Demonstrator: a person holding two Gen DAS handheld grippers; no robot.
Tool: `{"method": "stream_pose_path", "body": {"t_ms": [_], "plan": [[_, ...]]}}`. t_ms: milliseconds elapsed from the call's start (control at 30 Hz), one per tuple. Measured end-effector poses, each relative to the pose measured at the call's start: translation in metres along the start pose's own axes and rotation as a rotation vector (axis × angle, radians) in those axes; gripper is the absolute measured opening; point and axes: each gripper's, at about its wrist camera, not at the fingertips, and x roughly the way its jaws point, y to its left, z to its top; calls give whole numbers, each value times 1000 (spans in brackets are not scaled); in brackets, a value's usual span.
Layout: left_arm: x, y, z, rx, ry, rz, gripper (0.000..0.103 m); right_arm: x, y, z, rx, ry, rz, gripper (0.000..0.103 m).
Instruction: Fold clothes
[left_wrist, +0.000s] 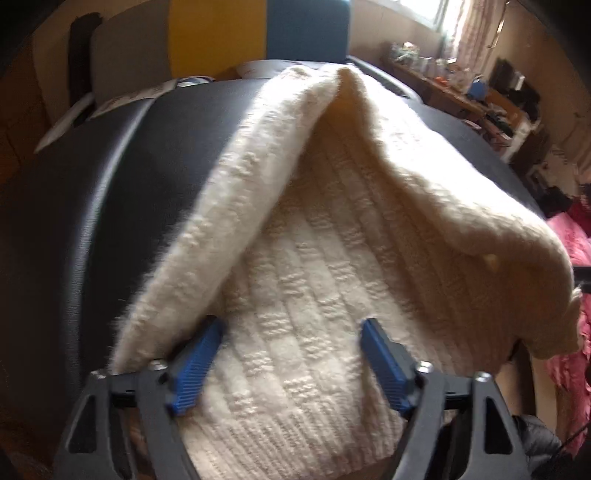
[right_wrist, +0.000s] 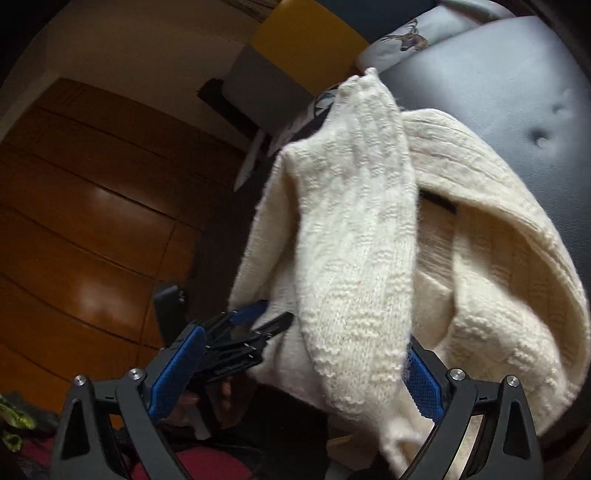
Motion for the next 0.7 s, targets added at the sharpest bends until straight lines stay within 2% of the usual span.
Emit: {"method": "stream_pose_path", "body": {"t_ms": [100,233,267,300,333,400,500,533,633,700], "plan": [[1,2,1,2,12,-7,85,4,5,4,32,-4,111,103],[4,-4,2,50,34,44,86,6,0,9,100,-30,129,103],[1,-4,2,48,32,39,84,5,-1,9,124,-39,152,103],[-3,-3,2,40,29,26,77,2,-1,8,140,-48,185,103],[-11,0,3,22,14,-24,73,-2,1,8,150,-61,228,103],[-27,4,5,-15,-18,-165,71,-9,5,7,153,-76,280,103],[-48,3,7,-31,-48,-389,72,-16,1,5,167,-84,248,103],[-53,-5,2,-18,-53,-430,72,-17,-3,3,183,-81,234,103],[-59,-35,1,50,-59,-450,72,-24,-18,-8,238,-85,215,103],[-58,-57,1,93,-41,-494,71,-33,-26,-17,277,-101,215,103]]}}
